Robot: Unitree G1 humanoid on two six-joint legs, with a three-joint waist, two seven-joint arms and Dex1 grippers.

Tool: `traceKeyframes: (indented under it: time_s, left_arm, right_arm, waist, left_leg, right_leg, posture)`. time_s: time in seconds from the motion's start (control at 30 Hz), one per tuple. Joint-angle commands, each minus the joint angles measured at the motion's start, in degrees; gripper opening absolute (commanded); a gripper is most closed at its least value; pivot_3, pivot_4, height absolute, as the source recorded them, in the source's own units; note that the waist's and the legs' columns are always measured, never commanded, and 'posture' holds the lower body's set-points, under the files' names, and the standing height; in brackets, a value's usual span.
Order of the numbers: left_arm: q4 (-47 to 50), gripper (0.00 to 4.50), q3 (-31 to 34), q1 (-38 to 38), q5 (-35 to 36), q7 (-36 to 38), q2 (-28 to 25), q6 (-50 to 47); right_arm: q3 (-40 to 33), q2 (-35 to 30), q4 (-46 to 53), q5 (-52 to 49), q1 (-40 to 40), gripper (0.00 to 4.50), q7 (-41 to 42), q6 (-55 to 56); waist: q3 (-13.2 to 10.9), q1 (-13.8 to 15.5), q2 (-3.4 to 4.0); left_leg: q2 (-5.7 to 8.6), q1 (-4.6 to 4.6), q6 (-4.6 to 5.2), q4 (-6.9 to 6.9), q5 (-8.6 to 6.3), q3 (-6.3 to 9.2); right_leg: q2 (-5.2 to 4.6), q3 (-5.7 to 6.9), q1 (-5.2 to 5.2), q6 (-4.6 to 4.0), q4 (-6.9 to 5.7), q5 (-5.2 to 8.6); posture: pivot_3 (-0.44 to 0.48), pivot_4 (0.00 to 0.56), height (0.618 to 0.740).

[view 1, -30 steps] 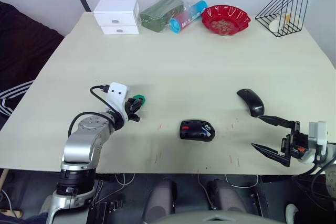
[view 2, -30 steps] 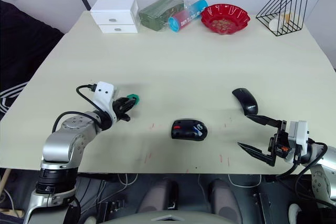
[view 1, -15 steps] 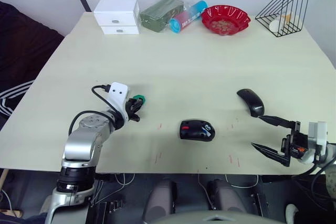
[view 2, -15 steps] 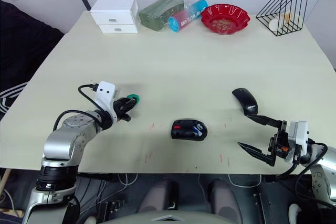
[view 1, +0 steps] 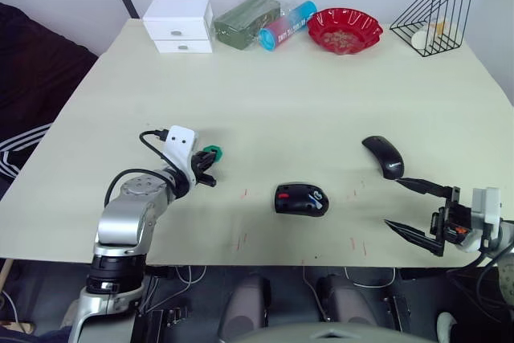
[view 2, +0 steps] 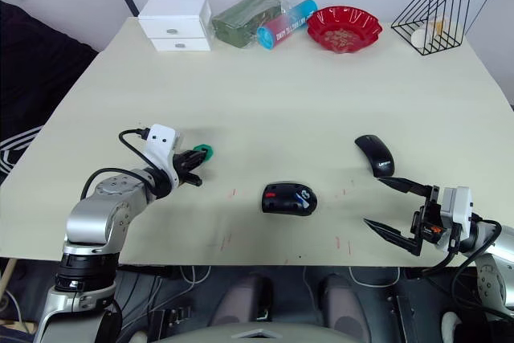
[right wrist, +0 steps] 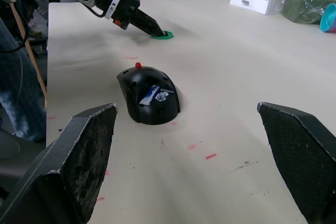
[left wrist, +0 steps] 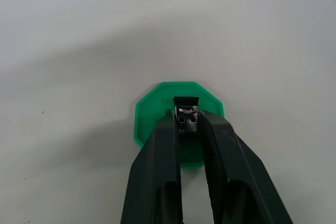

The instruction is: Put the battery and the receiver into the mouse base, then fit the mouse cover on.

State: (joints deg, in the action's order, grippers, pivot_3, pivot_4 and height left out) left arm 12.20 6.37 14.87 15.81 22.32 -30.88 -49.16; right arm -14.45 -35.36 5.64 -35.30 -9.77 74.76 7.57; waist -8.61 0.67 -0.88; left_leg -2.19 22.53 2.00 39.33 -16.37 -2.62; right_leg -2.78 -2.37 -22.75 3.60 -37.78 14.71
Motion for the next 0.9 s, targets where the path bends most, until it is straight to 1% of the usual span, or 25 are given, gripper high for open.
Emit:
traceKeyframes:
  time_s: [0.03, 0.07, 0.23, 0.33, 0.47, 0.53, 0.67, 0.77, 0.8, 0.9]
  left_arm:
    - [0.6, 0.10, 1.4, 0.4, -0.1, 1.1, -2.1, 0.2]
    - [0.7, 0.10, 1.5, 0.5, 0.0, 1.3, -2.4, 0.3]
    - [1.3, 0.10, 0.6, 0.5, 0.4, 7.0, -7.7, 2.6]
    - [1.0, 0.10, 0.9, 1.3, 2.2, 12.4, -11.4, 3.1]
    - [-1.0, 0.10, -1.9, 2.8, 2.5, 21.3, -17.0, 6.6]
    - [-1.8, 0.10, -2.9, 4.2, 2.9, 24.8, -18.2, 7.9]
    - [-4.2, 0.10, -5.9, 7.0, 2.3, 30.7, -19.7, 11.9]
    - [-6.2, 0.10, -10.3, 11.9, 2.0, 38.0, -19.5, 17.0]
    - [-7.2, 0.10, -12.0, 13.9, 1.7, 40.5, -19.1, 18.6]
    - [-10.7, 0.10, -15.2, 18.4, 0.5, 44.4, -17.7, 22.0]
  right_arm:
    - [-1.3, -0.5, 1.2, -1.3, 0.4, 4.50, 0.6, 0.3]
    - [-1.3, -0.5, 1.2, -1.3, 0.4, 4.50, 0.6, 0.3]
    - [-1.1, -0.7, 1.4, -2.0, 0.8, 4.50, 1.6, -0.1]
    - [-1.0, -0.9, 1.5, -2.5, 1.2, 4.50, 2.7, -0.3]
    - [-0.6, -1.5, 1.5, -2.9, 2.2, 4.50, 4.6, -0.8]
    - [-0.6, -1.7, 1.5, -3.2, 2.6, 4.50, 4.9, -1.4]
    - [-0.6, -2.6, 2.1, -3.6, 3.0, 4.50, 5.1, -3.5]
    - [-0.8, -4.0, 4.5, -6.8, 4.0, 4.50, -0.5, -12.6]
    - [-0.4, -4.4, 5.4, -6.5, 4.2, 4.50, -1.8, -14.3]
    - [0.1, -4.9, 7.3, -6.8, 4.9, 4.50, -5.1, -18.9]
  waist:
    - [0.0, 0.0, 0.00]
    - [0.0, 0.0, 0.00]
    - [0.0, 0.0, -0.03]
    - [0.0, 0.0, -0.03]
    - [-0.1, 0.0, -0.03]
    - [-0.1, 0.1, -0.07]
    - [-0.1, 0.1, -0.07]
    - [-0.1, 0.2, -0.08]
    - [-0.1, 0.2, -0.08]
    - [-0.1, 0.1, -0.08]
  left_leg:
    - [0.00, 0.00, 0.00, 0.00, 0.00, 0.00]
    - [0.00, 0.00, 0.00, 0.00, 0.00, 0.00]
    - [0.00, 0.01, 0.00, 0.00, 0.00, 0.00]
    - [-0.01, 0.02, 0.00, 0.00, 0.00, -0.01]
    - [-0.01, 0.01, 0.00, -0.01, 0.00, -0.03]
    - [0.00, 0.02, 0.00, 0.00, 0.00, -0.04]
    - [0.00, 0.04, 0.00, 0.00, 0.00, -0.04]
    - [0.01, 0.06, 0.00, 0.00, 0.00, -0.07]
    - [0.02, 0.07, 0.00, 0.02, 0.00, -0.11]
    - [0.03, 0.08, 0.00, 0.03, 0.00, -0.14]
  right_leg:
    - [0.00, 0.00, 0.00, 0.00, 0.00, 0.00]
    - [0.00, 0.00, 0.00, 0.00, 0.00, 0.00]
    - [0.00, 0.01, -0.01, 0.00, 0.00, 0.00]
    - [0.00, 0.01, -0.01, -0.01, 0.01, 0.01]
    - [0.00, 0.01, -0.01, -0.02, 0.02, 0.01]
    - [0.01, 0.02, -0.01, -0.02, 0.00, 0.02]
    - [0.02, 0.03, -0.01, -0.01, 0.04, 0.01]
    - [0.03, 0.03, -0.02, -0.01, 0.04, 0.01]
    - [0.03, 0.04, -0.03, -0.01, 0.03, 0.01]
    - [0.04, 0.03, -0.02, -0.01, 0.03, 0.01]
  posture:
    - [0.000, 0.150, 0.740]
    - [0.000, 0.150, 0.740]
    - [0.000, 0.150, 0.740]
    - [0.000, 0.150, 0.740]
    - [0.000, 0.150, 0.740]
    - [0.000, 0.150, 0.740]
    - [0.000, 0.150, 0.740]
    - [0.000, 0.150, 0.740]
    - [0.000, 0.150, 0.740]
    - [0.000, 0.150, 0.740]
